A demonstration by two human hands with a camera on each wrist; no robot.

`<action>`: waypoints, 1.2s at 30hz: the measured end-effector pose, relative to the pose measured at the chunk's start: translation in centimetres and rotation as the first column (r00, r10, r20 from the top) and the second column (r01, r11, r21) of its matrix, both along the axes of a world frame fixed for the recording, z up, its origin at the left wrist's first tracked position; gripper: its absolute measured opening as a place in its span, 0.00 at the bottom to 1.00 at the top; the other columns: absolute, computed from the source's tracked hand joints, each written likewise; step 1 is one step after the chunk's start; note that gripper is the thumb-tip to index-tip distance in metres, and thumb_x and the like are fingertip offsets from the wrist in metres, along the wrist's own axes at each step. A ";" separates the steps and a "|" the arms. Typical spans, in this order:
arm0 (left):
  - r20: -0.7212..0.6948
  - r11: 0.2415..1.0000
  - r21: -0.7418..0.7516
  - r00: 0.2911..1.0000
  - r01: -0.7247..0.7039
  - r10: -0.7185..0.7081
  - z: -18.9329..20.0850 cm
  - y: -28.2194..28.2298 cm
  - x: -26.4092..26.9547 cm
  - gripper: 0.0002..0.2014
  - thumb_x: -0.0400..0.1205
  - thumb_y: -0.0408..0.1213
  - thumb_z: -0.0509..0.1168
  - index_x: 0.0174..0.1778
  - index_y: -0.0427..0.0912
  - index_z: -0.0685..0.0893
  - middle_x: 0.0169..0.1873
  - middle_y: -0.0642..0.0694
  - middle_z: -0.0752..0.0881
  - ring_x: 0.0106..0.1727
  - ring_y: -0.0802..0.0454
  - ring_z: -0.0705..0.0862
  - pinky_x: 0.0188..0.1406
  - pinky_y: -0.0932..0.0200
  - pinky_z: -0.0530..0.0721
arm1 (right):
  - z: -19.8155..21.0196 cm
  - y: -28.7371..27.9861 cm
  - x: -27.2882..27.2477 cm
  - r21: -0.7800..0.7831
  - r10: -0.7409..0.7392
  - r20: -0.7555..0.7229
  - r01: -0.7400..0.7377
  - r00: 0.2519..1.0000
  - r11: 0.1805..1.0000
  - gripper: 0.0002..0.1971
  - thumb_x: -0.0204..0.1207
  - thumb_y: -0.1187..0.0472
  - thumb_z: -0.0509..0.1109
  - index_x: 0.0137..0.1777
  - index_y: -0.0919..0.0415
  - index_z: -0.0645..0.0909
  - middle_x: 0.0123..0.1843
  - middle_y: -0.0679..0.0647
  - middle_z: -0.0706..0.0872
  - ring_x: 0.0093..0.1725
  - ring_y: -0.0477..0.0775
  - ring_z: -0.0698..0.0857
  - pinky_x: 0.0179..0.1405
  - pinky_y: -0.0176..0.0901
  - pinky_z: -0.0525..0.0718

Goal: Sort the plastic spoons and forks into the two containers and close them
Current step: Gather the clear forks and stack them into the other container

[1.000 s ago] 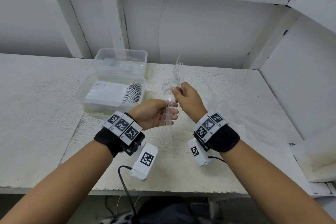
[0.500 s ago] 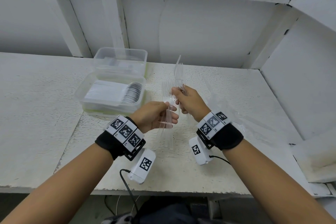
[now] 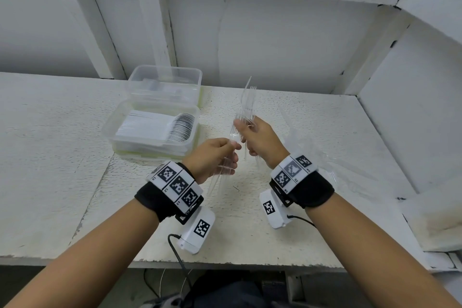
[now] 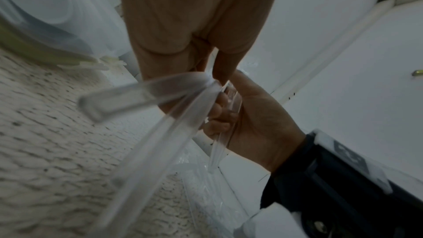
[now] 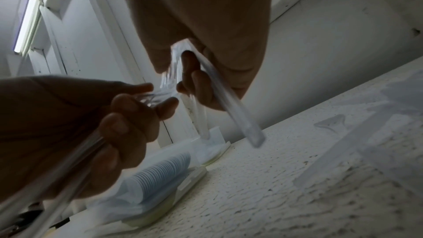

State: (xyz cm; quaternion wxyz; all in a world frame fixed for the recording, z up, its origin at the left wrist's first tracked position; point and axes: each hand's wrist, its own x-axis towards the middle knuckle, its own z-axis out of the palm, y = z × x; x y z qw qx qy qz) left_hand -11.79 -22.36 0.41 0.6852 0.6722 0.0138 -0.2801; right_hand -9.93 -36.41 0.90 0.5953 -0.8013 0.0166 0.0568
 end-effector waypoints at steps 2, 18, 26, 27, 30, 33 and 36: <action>0.004 1.000 0.009 1.000 0.000 0.000 -0.1 -0.1 0.0 0.10 0.86 0.41 0.57 0.47 0.40 0.80 0.29 0.47 0.80 0.31 0.54 0.82 0.37 0.58 0.85 | -0.1 -0.1 0.0 -0.032 -0.001 0.030 0.002 1.000 0.999 0.08 0.80 0.49 0.64 0.42 0.50 0.74 0.34 0.51 0.78 0.26 0.43 0.73 0.24 0.35 0.71; -0.192 0.949 -0.313 0.980 -0.019 -0.044 0.9 1.3 0.1 0.11 0.85 0.29 0.54 0.52 0.34 0.81 0.33 0.45 0.87 0.33 0.53 0.88 0.38 0.57 0.89 | -0.2 -1.3 0.9 0.255 0.001 -0.039 0.009 0.999 0.967 0.09 0.79 0.56 0.68 0.41 0.57 0.72 0.30 0.55 0.77 0.15 0.40 0.67 0.16 0.33 0.67; -0.141 0.972 -0.233 0.990 -0.030 -0.004 1.2 0.9 0.0 0.09 0.85 0.30 0.55 0.51 0.36 0.81 0.29 0.48 0.80 0.28 0.55 0.78 0.28 0.62 0.83 | -0.4 -1.4 1.0 0.274 -0.029 -0.037 0.038 0.999 0.961 0.11 0.80 0.57 0.67 0.38 0.56 0.70 0.29 0.53 0.76 0.15 0.40 0.67 0.16 0.33 0.68; -0.144 0.973 -0.227 0.989 -0.024 -0.009 1.2 0.7 0.0 0.09 0.85 0.31 0.55 0.50 0.37 0.82 0.29 0.48 0.79 0.28 0.55 0.77 0.29 0.62 0.82 | -0.5 -1.3 1.1 0.256 -0.036 -0.032 0.043 0.999 0.966 0.11 0.80 0.56 0.67 0.39 0.56 0.70 0.30 0.53 0.76 0.16 0.40 0.67 0.17 0.33 0.68; -0.170 0.972 -0.232 0.986 -0.036 -0.004 1.5 0.2 -0.3 0.11 0.86 0.34 0.53 0.48 0.37 0.80 0.29 0.47 0.77 0.27 0.55 0.78 0.31 0.60 0.84 | -0.6 -0.8 1.1 0.215 -0.059 -0.021 0.062 0.998 0.975 0.11 0.80 0.55 0.67 0.40 0.55 0.70 0.30 0.53 0.76 0.16 0.39 0.68 0.18 0.34 0.69; -0.175 0.976 -0.201 0.983 -0.085 0.050 1.5 -0.2 -0.5 0.16 0.88 0.41 0.50 0.44 0.37 0.79 0.33 0.44 0.80 0.33 0.51 0.83 0.34 0.56 0.87 | -0.6 -0.5 1.0 0.212 -0.073 -0.011 0.074 0.997 0.974 0.11 0.80 0.56 0.67 0.40 0.56 0.70 0.30 0.53 0.75 0.16 0.39 0.68 0.18 0.33 0.69; -0.166 0.979 -0.198 0.986 -0.049 0.016 1.3 -0.2 -0.5 0.15 0.88 0.42 0.50 0.42 0.38 0.76 0.36 0.41 0.85 0.33 0.48 0.87 0.33 0.54 0.88 | -0.5 -0.1 0.8 0.176 -0.055 0.014 0.052 0.998 0.983 0.10 0.80 0.56 0.67 0.40 0.56 0.70 0.31 0.53 0.75 0.18 0.41 0.68 0.18 0.33 0.69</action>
